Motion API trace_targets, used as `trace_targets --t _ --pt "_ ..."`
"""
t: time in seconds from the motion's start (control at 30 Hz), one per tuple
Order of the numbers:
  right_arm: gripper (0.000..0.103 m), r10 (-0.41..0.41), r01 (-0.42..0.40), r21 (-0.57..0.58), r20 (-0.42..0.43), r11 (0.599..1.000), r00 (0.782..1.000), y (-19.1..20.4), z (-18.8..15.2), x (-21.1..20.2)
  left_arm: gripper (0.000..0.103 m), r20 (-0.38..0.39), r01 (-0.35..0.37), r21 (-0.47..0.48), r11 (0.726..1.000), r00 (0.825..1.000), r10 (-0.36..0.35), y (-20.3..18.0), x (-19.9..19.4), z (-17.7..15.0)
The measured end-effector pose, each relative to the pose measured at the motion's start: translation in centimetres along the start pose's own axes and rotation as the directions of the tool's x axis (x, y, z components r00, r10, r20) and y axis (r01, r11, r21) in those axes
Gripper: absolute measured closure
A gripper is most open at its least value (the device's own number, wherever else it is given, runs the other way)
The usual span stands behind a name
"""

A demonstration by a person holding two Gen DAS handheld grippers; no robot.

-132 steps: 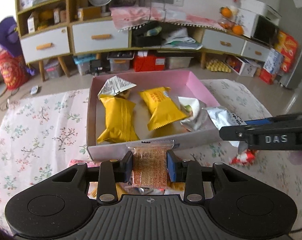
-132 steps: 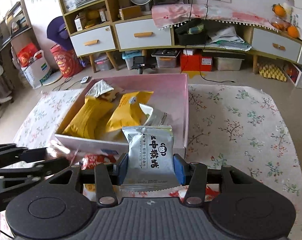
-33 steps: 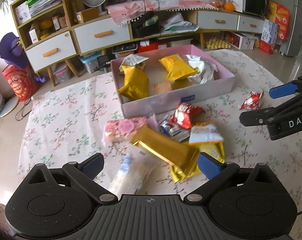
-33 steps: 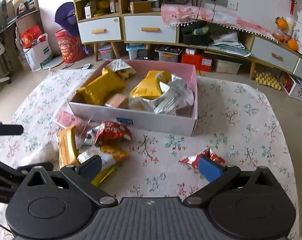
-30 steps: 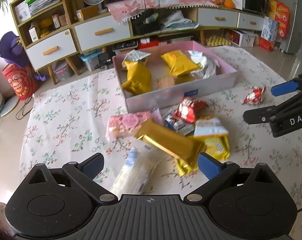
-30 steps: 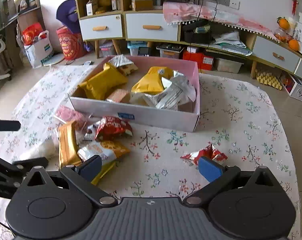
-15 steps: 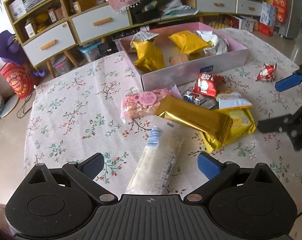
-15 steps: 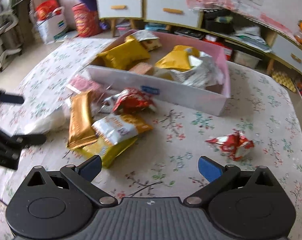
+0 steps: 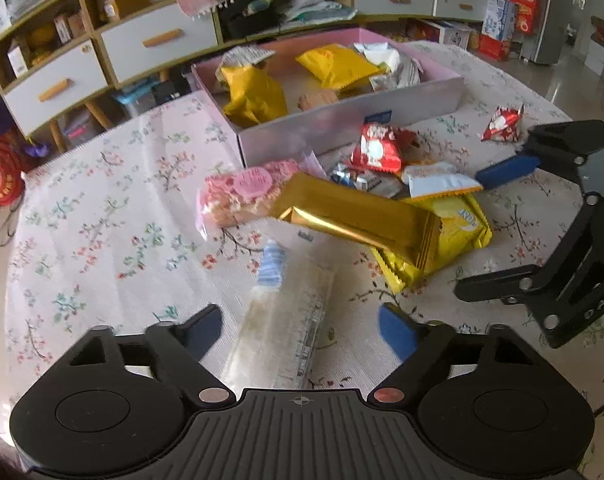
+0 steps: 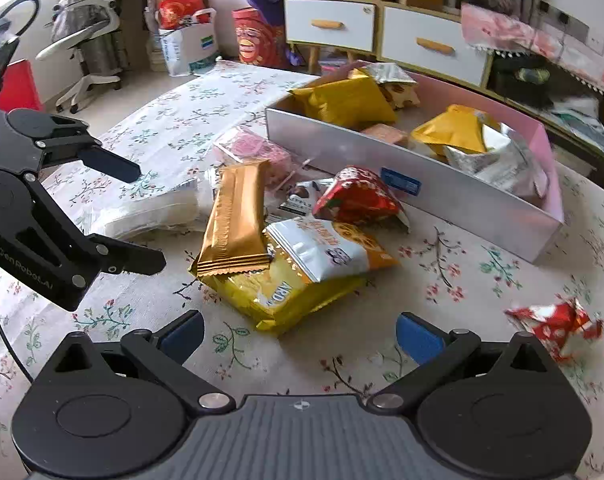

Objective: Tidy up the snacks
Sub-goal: 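Grasp the clear-wrapped white bar with the left gripper while the right grasps the yellow chip bag, then lift the white bar and yellow chip bag off the table with both grippers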

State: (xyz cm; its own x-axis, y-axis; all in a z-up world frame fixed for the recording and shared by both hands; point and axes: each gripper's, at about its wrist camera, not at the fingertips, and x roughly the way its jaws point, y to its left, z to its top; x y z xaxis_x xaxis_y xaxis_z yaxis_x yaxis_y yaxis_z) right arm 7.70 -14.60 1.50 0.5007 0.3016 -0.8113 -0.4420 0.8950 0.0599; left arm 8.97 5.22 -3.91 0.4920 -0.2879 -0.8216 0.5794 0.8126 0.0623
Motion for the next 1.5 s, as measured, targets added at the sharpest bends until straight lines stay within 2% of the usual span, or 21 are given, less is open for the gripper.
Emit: trace_targets --t 0.07,0.27,0.37,0.43,0.53,0.7,0.8,1.13,1.2,1.27,1.4,1.5 --pt "0.02 0.006 -0.006 -0.021 0.015 1.0 1.0 0.1 0.0 0.4 0.032 -0.018 0.001 -0.003 1.0 1.0 -0.001 0.0 0.4 -0.1" --pt "0.026 -0.026 0.03 -0.067 0.06 0.997 0.998 0.4 0.2 1.4 0.047 -0.014 0.033 -0.054 0.998 0.999 -0.033 0.4 0.6 -0.2" --pt "0.034 -0.022 0.027 -0.07 0.075 0.997 0.997 0.4 0.4 1.4 0.057 -0.006 0.03 -0.069 0.997 1.0 -0.031 0.2 0.5 -0.1" --pt "0.044 -0.014 0.021 -0.079 0.084 0.997 0.996 0.6 0.4 1.3 0.062 -0.003 0.031 -0.074 0.997 0.999 -0.032 0.1 0.4 -0.1" --pt "0.055 0.003 0.006 -0.093 0.096 0.996 0.995 1.0 0.5 1.0 0.064 -0.003 0.025 -0.08 0.997 1.0 -0.025 -0.1 0.4 0.0" --pt "0.061 0.017 -0.005 -0.122 0.097 0.993 0.995 1.6 0.6 0.8 0.065 -0.006 0.023 -0.099 0.995 1.0 -0.023 -0.1 0.2 0.0" --pt "0.073 0.033 -0.02 -0.135 0.095 0.991 0.995 1.9 0.6 0.5 0.066 -0.011 0.021 -0.116 0.993 1.0 -0.022 0.1 0.2 0.0" --pt "0.073 0.026 -0.014 -0.155 0.08 0.988 0.996 2.2 0.6 -0.3 0.068 -0.023 0.002 -0.138 0.99 1.0 -0.005 0.1 -0.2 -0.1" --pt "0.073 0.023 -0.01 -0.157 0.083 0.987 0.996 2.2 0.7 -0.7 0.07 -0.016 -0.004 -0.134 0.991 1.0 0.002 0.1 -0.5 -0.1" --pt "0.073 0.02 -0.006 -0.161 0.088 0.987 0.996 2.1 0.7 -1.1 0.08 -0.005 -0.004 -0.128 0.992 1.0 0.003 0.0 -0.9 0.1" --pt "0.073 0.013 0.003 -0.176 0.092 0.984 0.996 2.2 0.7 -1.7 0.081 -0.006 0.005 -0.122 0.993 1.0 -0.006 -0.1 -1.2 0.2" --pt "0.073 0.003 0.015 -0.189 0.094 0.982 0.996 2.4 0.8 -2.2 0.08 -0.023 -0.018 -0.086 0.996 1.0 0.016 -0.6 -1.0 0.0"
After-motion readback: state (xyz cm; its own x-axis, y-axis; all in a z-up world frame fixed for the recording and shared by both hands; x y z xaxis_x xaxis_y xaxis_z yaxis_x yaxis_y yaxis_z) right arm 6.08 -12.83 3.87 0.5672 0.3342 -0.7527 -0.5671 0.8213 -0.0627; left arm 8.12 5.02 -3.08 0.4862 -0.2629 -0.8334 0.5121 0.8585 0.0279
